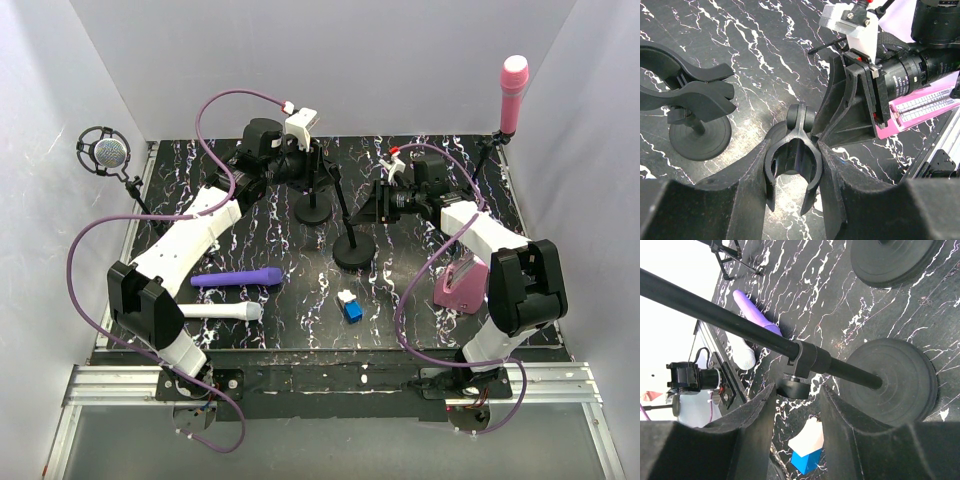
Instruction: Remove the microphone from the stand
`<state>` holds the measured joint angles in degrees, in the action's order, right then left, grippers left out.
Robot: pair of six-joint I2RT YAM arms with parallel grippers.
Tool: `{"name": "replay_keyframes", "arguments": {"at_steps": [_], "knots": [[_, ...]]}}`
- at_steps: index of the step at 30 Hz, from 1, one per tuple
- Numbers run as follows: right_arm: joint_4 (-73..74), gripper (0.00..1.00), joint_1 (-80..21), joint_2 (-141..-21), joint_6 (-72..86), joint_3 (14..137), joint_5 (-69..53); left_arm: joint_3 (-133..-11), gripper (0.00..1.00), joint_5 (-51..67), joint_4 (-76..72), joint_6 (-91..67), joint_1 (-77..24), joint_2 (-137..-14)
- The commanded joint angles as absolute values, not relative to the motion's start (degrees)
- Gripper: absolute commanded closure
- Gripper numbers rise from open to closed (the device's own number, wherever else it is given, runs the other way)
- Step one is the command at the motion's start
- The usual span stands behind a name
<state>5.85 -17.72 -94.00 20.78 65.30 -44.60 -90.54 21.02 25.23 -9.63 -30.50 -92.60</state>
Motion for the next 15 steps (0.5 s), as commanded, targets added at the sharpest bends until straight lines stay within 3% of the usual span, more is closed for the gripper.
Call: {"name": "replay_keyframes", "arguments": {"at_steps": [1,7,10,15], "knots": [[3.8,0.53,-18.6,-93.7,19.1,65.4,-44.6,-91.6,1.0,22.1,25.9,-9.8,-30.8,-93.1],[3.7,0.53,-19.2,-94.0,18.9,65.3,-43.8,-91.3,1.0,22.1,25.9,-9.9,-30.8,-92.9],[4.0,0.58,-19.4,-93.7,17.8,65.0,-42.6,-91.3,1.0,22.0,26.0,-9.7,-30.9,-92.8],[5.1,0.81,-22.3,-90.1,6.9,64.9,-35.9,-91.1,1.0,21.7,26.0,-9.5,-31.0,-92.6]]}}
